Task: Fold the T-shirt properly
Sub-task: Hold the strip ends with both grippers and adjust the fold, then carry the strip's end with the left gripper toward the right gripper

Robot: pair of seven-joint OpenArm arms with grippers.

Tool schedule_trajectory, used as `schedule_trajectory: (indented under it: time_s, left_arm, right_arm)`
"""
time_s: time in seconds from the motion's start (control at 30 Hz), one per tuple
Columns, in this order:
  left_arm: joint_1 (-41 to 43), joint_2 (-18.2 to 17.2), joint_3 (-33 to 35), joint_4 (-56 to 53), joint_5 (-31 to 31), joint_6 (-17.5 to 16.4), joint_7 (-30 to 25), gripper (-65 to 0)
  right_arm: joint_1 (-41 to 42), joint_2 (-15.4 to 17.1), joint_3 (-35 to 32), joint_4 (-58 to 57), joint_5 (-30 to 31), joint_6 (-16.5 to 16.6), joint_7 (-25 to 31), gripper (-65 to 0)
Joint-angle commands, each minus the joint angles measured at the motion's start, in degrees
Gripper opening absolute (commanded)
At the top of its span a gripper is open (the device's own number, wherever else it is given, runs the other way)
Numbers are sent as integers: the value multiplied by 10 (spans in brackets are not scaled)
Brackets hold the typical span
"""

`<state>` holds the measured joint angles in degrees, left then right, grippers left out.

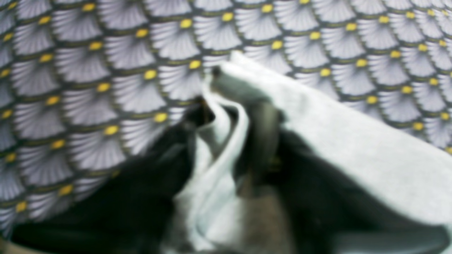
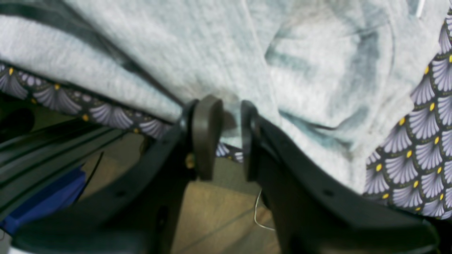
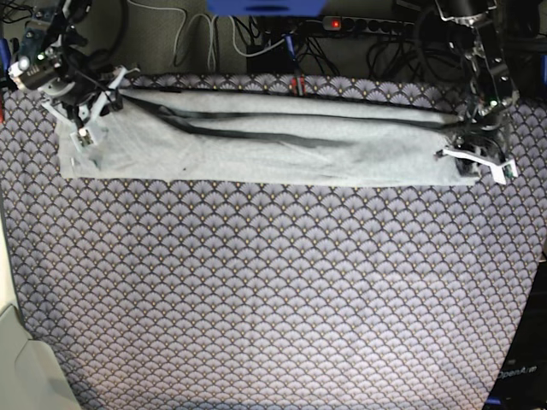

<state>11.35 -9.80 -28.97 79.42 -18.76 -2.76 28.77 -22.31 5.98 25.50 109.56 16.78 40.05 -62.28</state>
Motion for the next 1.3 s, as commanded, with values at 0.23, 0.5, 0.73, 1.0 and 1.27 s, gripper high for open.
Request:
schedule_trajectory:
  time_s: [0.23, 0.5, 0.73, 1.0, 1.27]
  left_arm:
    - [22, 26, 2, 93, 18, 19, 44, -648]
    - [38, 95, 106, 300, 19, 19, 181, -648]
    - [46, 164, 224, 321, 24, 21, 225, -648]
    - [19, 188, 323, 276, 25, 25, 224, -648]
    - [-27, 188, 379, 173, 25, 26, 167, -648]
  right_arm:
    - [13, 6, 2, 7, 4, -1, 7, -503]
    - [22, 6, 1, 7, 4, -1, 7, -503]
    - [26, 6, 1, 7, 4, -1, 7, -503]
    - [27, 6, 1, 7, 4, -1, 7, -503]
    - [27, 8, 1, 7, 3, -1, 7, -503]
